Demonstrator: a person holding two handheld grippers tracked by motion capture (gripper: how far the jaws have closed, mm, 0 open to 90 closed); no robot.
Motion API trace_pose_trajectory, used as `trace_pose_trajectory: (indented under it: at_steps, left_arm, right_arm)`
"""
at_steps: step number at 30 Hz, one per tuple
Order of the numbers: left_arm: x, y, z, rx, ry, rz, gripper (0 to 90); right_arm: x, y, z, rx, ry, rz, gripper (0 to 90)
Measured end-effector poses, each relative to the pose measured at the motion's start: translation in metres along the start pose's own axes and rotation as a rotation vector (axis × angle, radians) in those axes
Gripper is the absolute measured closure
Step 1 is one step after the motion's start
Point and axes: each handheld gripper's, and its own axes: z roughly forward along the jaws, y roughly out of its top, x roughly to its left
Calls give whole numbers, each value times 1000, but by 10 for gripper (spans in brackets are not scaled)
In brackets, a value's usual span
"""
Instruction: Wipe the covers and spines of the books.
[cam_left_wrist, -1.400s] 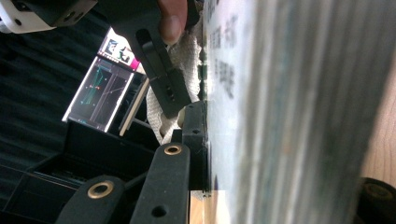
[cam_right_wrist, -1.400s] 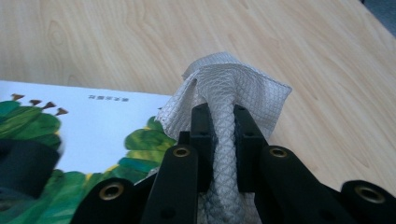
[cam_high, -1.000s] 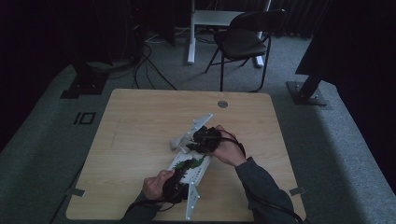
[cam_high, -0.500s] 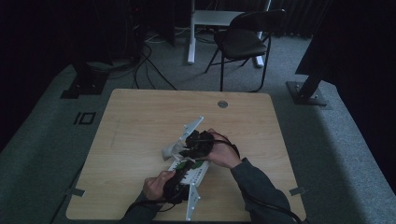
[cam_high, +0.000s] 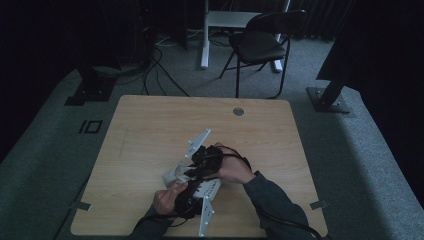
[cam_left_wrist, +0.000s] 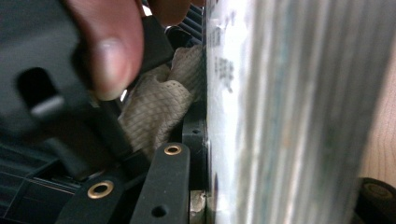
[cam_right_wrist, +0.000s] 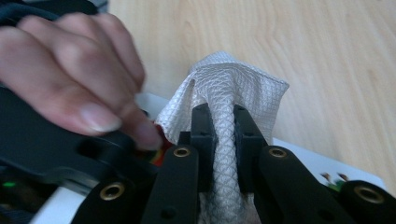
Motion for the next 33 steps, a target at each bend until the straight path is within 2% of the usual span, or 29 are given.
trace_pose_trajectory:
  at_steps: [3,10,11,12,14,15,19,20,21,23,24,29,33]
  left_arm:
    - [0,0,0,-4,2,-2,783]
    - [1,0,0,-6,-3,-5,782]
    - [1,0,0,-9,-14,-14,782]
    - [2,0,0,-10,-18,-20,782]
    - [2,0,0,-14,-20,-28,783]
    - [3,-1,0,-7,-25,-32,782]
    - [5,-3,1,-20,-42,-82,782]
    - [5,-3,1,-20,-42,-82,782]
    - [6,-4,1,-26,-51,-106,783]
    - [6,-4,1,-26,-51,-106,782]
    - [10,-6,1,-24,-62,-128,782]
    - [13,-8,1,-22,-72,-151,782]
    - [20,-12,1,-31,-104,-220,782]
  right_arm:
    - [2,1,0,-11,23,-8,824]
    - [1,0,-3,-24,0,0,823]
    - [-1,-1,-7,-46,-46,12,822]
    - [-3,-2,-10,-56,-67,21,822]
    - [-4,-3,-13,-66,-82,28,823]
    - [-7,-5,-19,-91,-118,47,822]
    - [-12,-11,-33,-137,-175,71,822]
    - [-13,-12,-36,-148,-183,80,822]
    - [-14,-14,-40,-158,-188,88,822]
    - [-15,-15,-43,-169,-198,90,822]
    - [-17,-18,-48,-183,-211,99,822]
    - [-19,-24,-57,-212,-238,111,822]
    - [-22,-32,-68,-253,-269,146,822]
